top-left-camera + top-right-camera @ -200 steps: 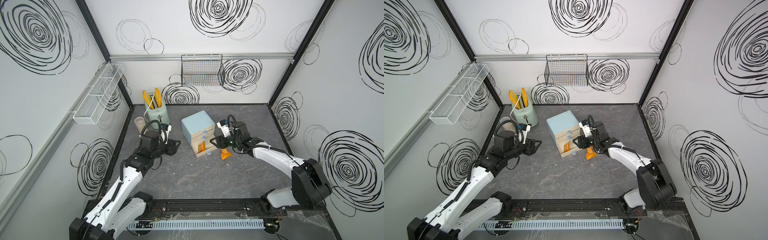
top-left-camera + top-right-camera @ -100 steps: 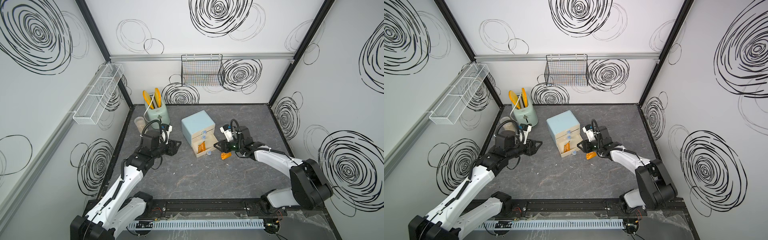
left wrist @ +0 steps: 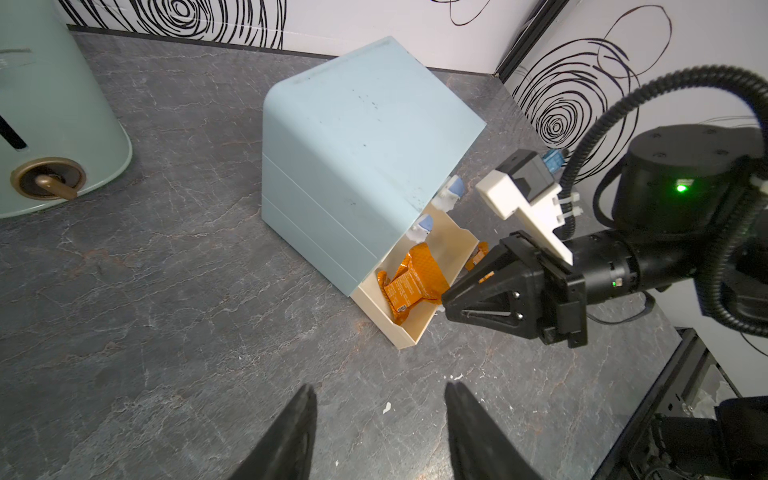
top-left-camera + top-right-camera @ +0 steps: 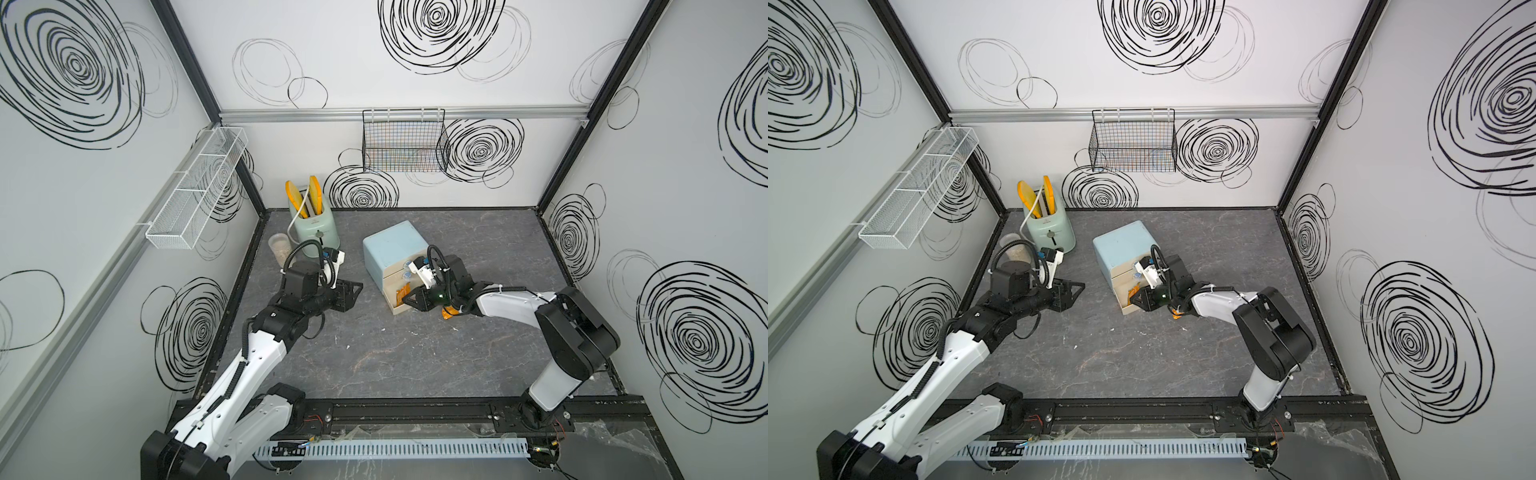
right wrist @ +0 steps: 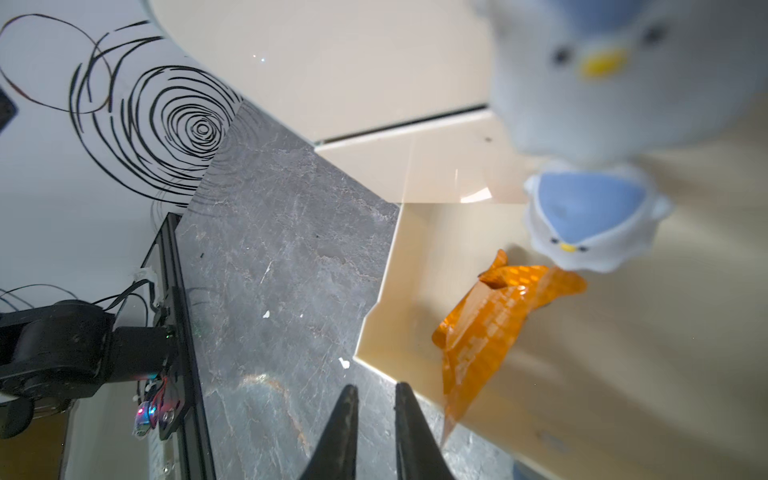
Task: Place the cookies into the drawer by color
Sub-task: Move the cookie to the center of the board.
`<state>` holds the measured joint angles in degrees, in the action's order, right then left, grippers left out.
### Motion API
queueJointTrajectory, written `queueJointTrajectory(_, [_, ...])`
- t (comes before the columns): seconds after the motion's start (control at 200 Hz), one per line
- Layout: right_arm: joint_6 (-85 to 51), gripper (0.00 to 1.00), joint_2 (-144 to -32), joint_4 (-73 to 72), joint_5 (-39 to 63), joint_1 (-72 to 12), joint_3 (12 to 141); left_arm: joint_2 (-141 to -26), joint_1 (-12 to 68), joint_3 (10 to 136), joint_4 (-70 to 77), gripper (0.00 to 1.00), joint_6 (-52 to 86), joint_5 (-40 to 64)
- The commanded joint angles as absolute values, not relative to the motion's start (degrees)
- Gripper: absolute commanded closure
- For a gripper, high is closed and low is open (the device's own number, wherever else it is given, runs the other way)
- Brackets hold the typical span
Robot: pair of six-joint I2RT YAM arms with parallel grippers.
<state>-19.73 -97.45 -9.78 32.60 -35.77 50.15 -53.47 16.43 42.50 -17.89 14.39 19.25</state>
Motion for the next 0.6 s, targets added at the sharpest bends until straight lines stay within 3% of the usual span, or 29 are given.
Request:
queueJointTrajectory(0.0, [-20.2, 0.81, -99.4, -9.1, 28.0, -36.3, 53.1, -53.5, 15.7, 41.9, -15.7, 0.45, 14.2, 20.0])
queueJointTrajectory(0.235, [-20.6, 0.81, -100.0, -5.6, 17.9, -36.4, 54.3, -53.4, 15.6, 41.9, -15.7, 0.45, 14.2, 20.0])
queueJointTrajectory(0.4, [-20.5, 0.80, -97.3, -6.5, 17.5, -36.3, 53.4, -53.4, 15.5, 41.9, -15.7, 0.45, 14.2, 20.1])
queueJointTrajectory(0.595, [-20.5, 0.63, -87.5, -9.6, 13.0, -35.6, 47.5, -53.5, 15.4, 41.7, -15.6, 0.45, 14.2, 20.4])
